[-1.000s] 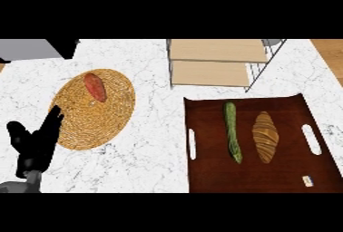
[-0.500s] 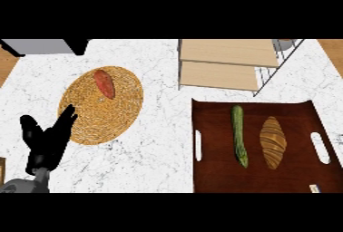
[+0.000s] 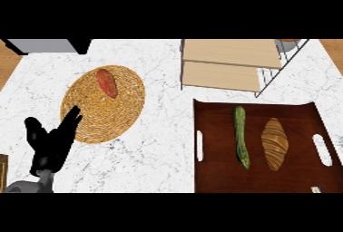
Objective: Pick the croissant from the tray and place it in the tiered shelf
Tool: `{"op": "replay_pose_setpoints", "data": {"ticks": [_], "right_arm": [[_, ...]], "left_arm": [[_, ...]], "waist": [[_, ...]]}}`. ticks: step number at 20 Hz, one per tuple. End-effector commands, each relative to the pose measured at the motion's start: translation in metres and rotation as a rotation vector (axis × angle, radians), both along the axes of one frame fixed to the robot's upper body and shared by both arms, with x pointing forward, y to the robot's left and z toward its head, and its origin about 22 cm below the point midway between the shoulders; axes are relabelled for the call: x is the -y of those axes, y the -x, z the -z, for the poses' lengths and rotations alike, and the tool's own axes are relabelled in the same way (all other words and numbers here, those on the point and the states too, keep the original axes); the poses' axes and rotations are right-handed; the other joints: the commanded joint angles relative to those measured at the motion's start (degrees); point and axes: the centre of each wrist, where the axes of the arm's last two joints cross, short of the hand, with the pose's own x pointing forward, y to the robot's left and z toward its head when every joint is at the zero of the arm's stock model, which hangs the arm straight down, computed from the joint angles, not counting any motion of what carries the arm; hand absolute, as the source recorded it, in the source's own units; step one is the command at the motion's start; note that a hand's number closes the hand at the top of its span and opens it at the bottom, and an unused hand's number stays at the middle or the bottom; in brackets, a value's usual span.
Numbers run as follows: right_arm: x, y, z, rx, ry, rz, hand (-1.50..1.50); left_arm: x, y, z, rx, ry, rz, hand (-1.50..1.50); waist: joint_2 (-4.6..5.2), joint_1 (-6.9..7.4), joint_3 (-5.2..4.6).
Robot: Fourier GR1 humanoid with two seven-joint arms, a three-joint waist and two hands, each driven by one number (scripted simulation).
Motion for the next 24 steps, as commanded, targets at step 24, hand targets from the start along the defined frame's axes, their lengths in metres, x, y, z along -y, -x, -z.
{"op": "replay_pose_setpoints", "data": {"ticks": [24], "right_arm": [[-0.130,-0.116,-0.039,-0.480,0.215,0.089,-1.50]], "left_arm": [[0.029,0.005,0.020,-0.055,0.032,0.019,0.00]], "waist": [[0.50,1.05,-0.25]]}}
